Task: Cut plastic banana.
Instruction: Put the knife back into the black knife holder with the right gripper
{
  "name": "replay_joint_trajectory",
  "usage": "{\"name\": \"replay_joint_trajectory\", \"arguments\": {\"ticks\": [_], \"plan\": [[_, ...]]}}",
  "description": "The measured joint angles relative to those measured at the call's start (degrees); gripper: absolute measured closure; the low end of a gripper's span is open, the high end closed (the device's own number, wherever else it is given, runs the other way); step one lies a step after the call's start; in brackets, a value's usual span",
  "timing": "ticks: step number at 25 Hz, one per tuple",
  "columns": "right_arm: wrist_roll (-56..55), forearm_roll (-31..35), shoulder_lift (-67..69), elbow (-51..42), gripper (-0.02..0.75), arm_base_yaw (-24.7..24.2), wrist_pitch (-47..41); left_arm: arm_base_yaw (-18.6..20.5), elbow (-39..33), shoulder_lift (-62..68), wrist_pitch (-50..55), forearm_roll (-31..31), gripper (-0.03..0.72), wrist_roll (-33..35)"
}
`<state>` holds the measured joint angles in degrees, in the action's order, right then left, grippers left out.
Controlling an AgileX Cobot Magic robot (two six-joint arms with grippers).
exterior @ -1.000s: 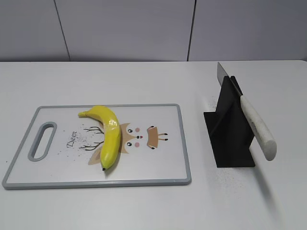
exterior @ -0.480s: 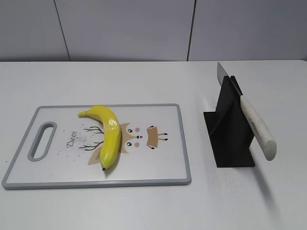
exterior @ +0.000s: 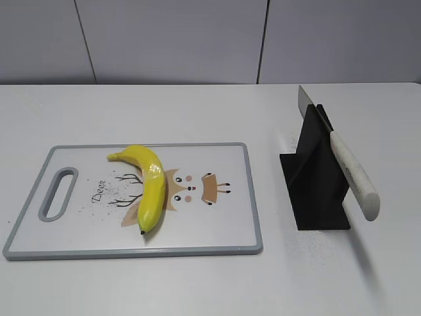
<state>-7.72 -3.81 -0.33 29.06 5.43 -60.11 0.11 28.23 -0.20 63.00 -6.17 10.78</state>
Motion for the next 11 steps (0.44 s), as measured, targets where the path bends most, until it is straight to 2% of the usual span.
{"name": "replay_joint_trajectory", "arguments": {"ticks": [11], "plan": [[0.00,0.00,0.00,0.00,0.174,-0.67,0.00,0.00,0.00,0.00,0.00,0.00,0.196,0.00]]}}
